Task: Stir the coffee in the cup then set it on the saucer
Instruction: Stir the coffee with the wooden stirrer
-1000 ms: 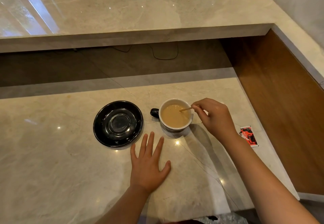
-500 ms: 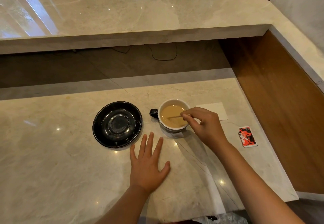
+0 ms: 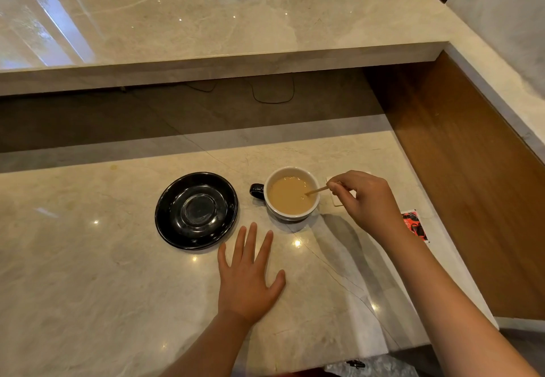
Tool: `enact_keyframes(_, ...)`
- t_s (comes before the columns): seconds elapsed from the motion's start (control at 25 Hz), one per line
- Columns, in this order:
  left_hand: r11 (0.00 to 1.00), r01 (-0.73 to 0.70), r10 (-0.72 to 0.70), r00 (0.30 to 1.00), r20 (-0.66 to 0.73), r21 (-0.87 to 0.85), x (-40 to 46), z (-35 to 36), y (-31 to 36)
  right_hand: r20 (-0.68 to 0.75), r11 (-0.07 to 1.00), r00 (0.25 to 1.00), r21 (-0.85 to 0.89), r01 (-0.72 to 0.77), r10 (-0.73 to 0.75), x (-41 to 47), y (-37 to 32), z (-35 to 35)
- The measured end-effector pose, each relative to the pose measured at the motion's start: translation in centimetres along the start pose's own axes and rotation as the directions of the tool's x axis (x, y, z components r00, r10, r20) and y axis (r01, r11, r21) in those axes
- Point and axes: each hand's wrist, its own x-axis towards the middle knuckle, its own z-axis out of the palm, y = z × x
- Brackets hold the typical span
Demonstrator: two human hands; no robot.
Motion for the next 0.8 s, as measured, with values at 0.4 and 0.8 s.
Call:
enact_keyframes(0.4, 1.000, 0.004, -0.004, 1.000, -0.001, -0.004, 0.0, 0.2, 0.0, 0.064, 0.968, 0.996, 0.237, -0.079, 0.066, -1.3, -2.0, 2.4)
enact_keyframes(0.8, 1.000, 0.000, 0.000, 1.000, -0.003, -0.003, 0.0, 0.1, 0.0, -0.055, 0.994, 0.993, -0.029, 0.105, -0.107, -0.6, -0.7, 1.7)
